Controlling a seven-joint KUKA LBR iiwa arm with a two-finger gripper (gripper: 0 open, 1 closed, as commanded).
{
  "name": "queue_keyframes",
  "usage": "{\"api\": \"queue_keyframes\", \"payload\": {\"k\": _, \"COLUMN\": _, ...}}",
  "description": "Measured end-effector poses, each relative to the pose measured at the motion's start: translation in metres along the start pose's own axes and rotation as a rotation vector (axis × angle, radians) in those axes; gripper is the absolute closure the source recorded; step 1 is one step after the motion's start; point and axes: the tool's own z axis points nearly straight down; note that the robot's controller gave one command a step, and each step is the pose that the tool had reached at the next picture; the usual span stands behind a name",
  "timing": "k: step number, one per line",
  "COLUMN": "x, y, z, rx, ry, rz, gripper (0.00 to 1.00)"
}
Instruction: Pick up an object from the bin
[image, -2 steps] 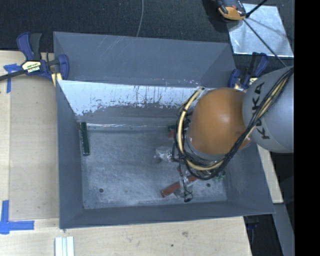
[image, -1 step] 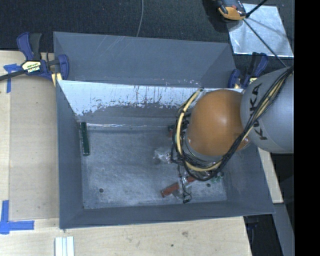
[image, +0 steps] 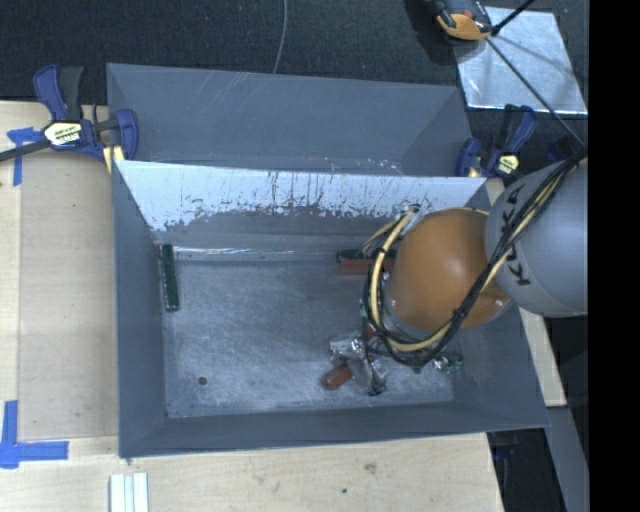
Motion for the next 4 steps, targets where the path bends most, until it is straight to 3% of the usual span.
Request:
{"api": "queue_keyframes", "payload": {"k": 1, "x": 0.0, "y": 0.0, "z": 0.0, "rx": 0.0, "ry": 0.0, "rz": 0.0, "gripper": 1.0}}
{"api": "queue_keyframes", "payload": {"k": 2, "x": -0.043, "y": -0.005, "z": -0.101, "rx": -0.002, "ry": 0.002, "rz": -0.018, "gripper": 1.0}}
{"api": "queue_keyframes", "payload": {"k": 3, "x": -0.043, "y": -0.005, "z": -0.101, "rx": -0.002, "ry": 0.002, "rz": -0.018, "gripper": 1.0}}
{"api": "queue_keyframes", "payload": {"k": 4, "x": -0.028, "y": -0.014, "z": -0.185, "rx": -0.001, "ry": 0.002, "rz": -0.004, "gripper": 1.0}}
